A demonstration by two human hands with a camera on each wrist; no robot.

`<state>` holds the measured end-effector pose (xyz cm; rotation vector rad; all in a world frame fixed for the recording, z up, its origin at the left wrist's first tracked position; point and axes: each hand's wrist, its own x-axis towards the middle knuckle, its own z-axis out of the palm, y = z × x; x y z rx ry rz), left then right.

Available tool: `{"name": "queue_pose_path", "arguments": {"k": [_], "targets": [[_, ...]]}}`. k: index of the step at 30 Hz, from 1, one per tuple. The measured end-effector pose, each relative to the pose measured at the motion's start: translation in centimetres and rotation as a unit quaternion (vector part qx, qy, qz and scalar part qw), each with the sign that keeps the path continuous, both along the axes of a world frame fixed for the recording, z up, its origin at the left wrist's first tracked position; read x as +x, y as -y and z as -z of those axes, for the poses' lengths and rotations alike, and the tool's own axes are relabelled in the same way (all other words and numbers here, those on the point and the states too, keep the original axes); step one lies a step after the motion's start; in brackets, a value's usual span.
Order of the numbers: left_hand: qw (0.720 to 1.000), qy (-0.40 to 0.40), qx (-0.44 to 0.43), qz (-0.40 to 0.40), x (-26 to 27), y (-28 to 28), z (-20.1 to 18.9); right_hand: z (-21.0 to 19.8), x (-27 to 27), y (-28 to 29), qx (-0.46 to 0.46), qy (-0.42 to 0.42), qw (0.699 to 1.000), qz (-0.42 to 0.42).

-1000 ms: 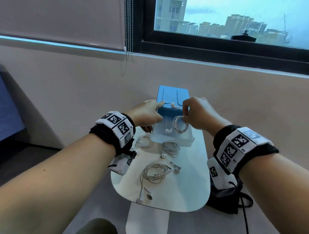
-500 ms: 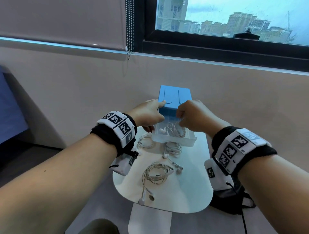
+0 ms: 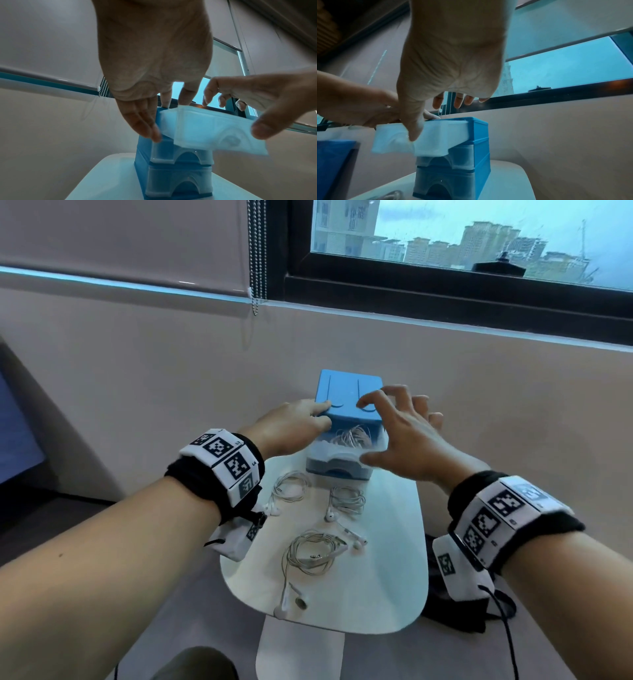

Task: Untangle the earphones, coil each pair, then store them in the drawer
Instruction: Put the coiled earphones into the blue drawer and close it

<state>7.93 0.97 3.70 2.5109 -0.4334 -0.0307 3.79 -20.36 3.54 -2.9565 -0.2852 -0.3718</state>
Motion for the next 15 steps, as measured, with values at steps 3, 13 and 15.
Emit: {"name": "queue_pose_path", "arguments": {"k": [3, 13, 15], "targets": [[1.0, 0.004, -0.02, -0.013, 0.4, -0.1, 0.7, 0.5, 2.6, -0.2, 0.048, -0.029, 0.998, 0.042], [0.991, 0.041, -0.077, -0.099, 0.9, 0.6, 2.7, 1.2, 3.9, 0.7, 0.107, 0.001, 0.993, 0.04], [0.975, -0.051, -0.171, -0.131, 0.5, 1.2, 3.1, 1.3, 4.4, 0.8, 0.116, -0.008, 0.992, 0.043]]}}
